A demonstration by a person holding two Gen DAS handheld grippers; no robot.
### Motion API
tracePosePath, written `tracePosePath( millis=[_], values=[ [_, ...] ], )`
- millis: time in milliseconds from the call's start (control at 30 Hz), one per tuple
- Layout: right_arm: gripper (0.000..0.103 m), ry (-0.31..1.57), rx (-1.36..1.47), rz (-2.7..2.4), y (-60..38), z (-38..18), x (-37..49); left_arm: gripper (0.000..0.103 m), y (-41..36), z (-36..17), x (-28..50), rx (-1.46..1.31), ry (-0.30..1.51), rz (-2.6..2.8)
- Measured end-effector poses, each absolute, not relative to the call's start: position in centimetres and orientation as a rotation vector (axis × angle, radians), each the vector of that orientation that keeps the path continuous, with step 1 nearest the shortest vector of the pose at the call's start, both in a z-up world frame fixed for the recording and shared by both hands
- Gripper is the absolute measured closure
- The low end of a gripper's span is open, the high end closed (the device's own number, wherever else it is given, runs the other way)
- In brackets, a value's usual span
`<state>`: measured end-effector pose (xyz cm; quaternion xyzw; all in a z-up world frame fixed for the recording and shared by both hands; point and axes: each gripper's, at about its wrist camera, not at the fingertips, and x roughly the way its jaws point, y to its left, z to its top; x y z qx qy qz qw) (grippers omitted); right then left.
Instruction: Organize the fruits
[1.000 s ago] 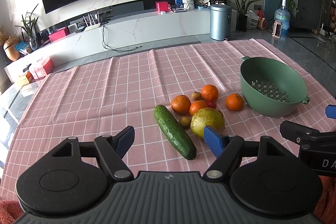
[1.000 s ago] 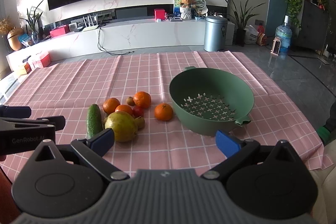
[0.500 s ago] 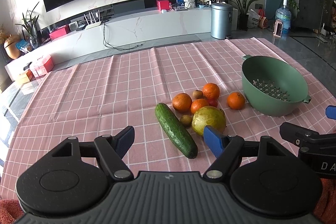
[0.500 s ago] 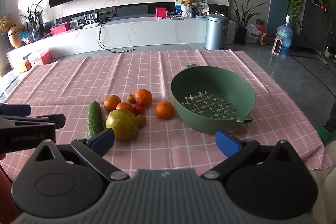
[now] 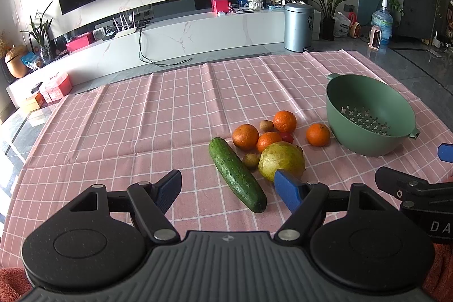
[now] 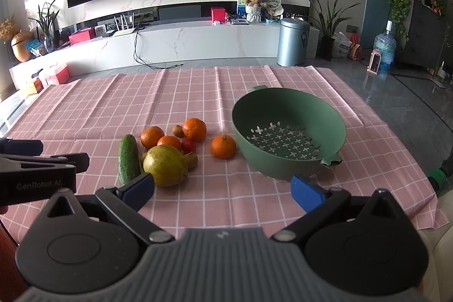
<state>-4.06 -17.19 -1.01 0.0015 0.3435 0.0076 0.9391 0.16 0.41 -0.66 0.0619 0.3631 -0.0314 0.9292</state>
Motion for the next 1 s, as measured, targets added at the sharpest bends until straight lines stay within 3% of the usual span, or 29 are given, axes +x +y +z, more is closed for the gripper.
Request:
tracePosePath(
  millis=[1000],
  values=[
    [0.004,0.717,0.01,0.019,-17.16,-1.1,-3.65,0.016,0.33,-0.74,0.42,0.122,0.76,-0.073]
  ],
)
